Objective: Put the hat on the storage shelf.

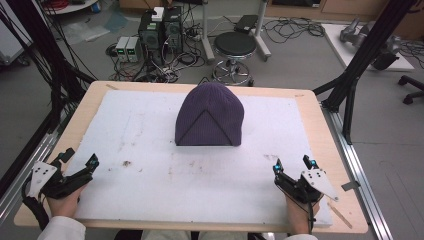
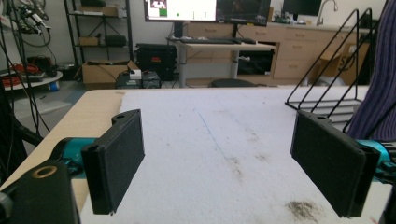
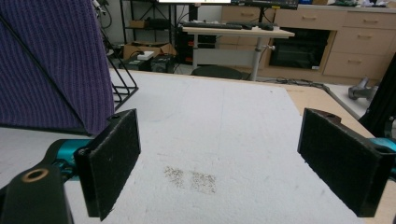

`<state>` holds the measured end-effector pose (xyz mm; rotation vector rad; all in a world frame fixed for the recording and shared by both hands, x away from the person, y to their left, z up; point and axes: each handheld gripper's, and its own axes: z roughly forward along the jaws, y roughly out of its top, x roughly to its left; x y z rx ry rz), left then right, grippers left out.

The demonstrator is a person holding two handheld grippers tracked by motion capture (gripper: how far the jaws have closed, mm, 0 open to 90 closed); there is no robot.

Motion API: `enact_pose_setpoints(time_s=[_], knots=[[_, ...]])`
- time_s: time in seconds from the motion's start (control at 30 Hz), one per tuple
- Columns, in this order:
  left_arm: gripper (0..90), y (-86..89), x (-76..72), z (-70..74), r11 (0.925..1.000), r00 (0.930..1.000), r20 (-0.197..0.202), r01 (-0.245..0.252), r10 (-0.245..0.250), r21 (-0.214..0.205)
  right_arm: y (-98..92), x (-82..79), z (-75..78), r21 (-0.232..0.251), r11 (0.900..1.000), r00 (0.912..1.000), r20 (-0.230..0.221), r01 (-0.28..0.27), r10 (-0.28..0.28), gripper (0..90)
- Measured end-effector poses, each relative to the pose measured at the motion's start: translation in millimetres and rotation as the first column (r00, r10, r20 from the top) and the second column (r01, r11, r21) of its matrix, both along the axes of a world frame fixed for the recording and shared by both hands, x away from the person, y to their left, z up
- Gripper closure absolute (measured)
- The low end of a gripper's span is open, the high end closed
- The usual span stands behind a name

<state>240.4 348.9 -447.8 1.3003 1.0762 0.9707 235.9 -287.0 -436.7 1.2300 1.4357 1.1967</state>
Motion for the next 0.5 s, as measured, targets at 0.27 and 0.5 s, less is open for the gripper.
enact_pose_setpoints(time_s=[0.27,0.5], knots=[[17.8,2.1,-1.3,1.6,0.9998,0.9998,0.021,-0.003,0.003,-0.018,-1.9,-0.9,-0.1,0.01,0.9998,0.9999,0.0,0.015,-0.015,12.4],[18.0,2.1,-1.3,2.2,0.9998,0.9997,0.024,-0.002,0.002,-0.021,-3.9,-2.3,0.0,0.02,0.9996,0.9998,0.002,0.022,-0.022,12.4]])
